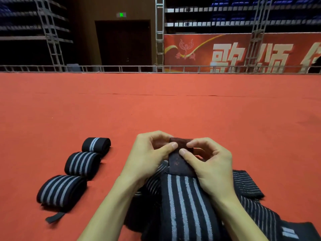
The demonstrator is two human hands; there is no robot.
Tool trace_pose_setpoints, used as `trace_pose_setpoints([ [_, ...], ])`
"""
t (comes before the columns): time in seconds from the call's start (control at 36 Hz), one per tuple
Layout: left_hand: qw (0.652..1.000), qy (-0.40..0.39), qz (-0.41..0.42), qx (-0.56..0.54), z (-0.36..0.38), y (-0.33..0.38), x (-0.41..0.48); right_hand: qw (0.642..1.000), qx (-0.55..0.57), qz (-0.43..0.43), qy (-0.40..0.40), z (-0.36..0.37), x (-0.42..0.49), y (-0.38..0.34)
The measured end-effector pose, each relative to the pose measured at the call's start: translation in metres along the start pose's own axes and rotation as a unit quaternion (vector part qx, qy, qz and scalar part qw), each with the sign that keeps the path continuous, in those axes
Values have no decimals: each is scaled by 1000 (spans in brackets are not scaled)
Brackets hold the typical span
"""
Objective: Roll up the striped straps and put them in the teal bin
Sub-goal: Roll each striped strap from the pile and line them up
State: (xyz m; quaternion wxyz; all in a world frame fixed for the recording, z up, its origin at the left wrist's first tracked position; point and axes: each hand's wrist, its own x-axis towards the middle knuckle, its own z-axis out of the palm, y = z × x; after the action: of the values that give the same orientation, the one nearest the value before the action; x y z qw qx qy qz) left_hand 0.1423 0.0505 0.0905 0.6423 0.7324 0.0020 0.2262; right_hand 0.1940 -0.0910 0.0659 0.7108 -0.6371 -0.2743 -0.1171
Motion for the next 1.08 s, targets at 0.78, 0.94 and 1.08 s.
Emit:
trace_pose_setpoints([
  [0.78,996,-1,90,-18,8,17,-7,996,60,-68,-16,-9,8,-17],
  [0.94,998,25,45,-48,15,20,-8,989,9,-149,-13,-9,8,-11],
  [1.08,999,27,38,-11,14,20,-8,980,-6,-197,0,-9,9,-11],
])
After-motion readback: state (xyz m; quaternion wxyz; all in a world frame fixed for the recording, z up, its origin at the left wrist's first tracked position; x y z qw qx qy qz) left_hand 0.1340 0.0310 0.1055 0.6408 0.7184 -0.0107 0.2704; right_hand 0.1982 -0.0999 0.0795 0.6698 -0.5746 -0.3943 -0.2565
